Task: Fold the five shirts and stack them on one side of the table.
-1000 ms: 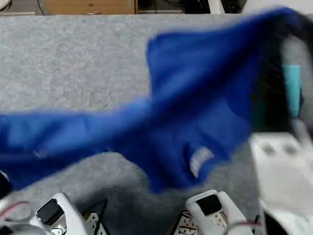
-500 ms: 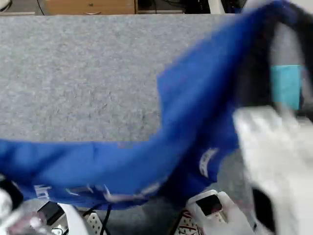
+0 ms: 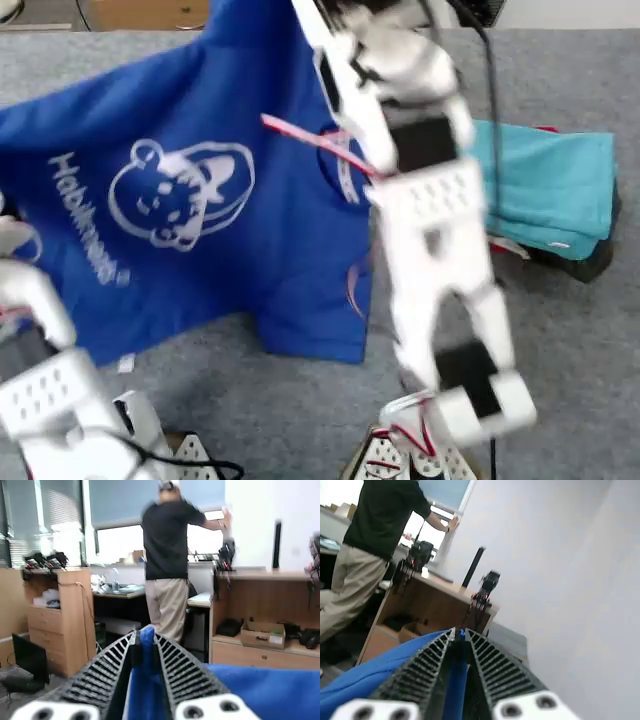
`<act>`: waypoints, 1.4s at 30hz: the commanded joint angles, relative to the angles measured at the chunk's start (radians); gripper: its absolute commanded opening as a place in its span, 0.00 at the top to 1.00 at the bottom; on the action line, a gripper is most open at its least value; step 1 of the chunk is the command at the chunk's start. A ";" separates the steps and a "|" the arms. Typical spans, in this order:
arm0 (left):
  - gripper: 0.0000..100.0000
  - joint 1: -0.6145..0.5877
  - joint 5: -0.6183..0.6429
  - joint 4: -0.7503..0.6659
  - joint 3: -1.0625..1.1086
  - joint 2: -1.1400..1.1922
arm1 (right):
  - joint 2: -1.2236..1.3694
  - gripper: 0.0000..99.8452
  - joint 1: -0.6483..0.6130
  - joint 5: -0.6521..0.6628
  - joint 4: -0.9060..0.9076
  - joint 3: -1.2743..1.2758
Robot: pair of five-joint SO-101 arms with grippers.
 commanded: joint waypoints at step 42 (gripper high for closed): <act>0.98 0.064 -0.265 0.816 -0.597 0.935 | 0.430 1.00 -0.145 0.103 1.462 -0.714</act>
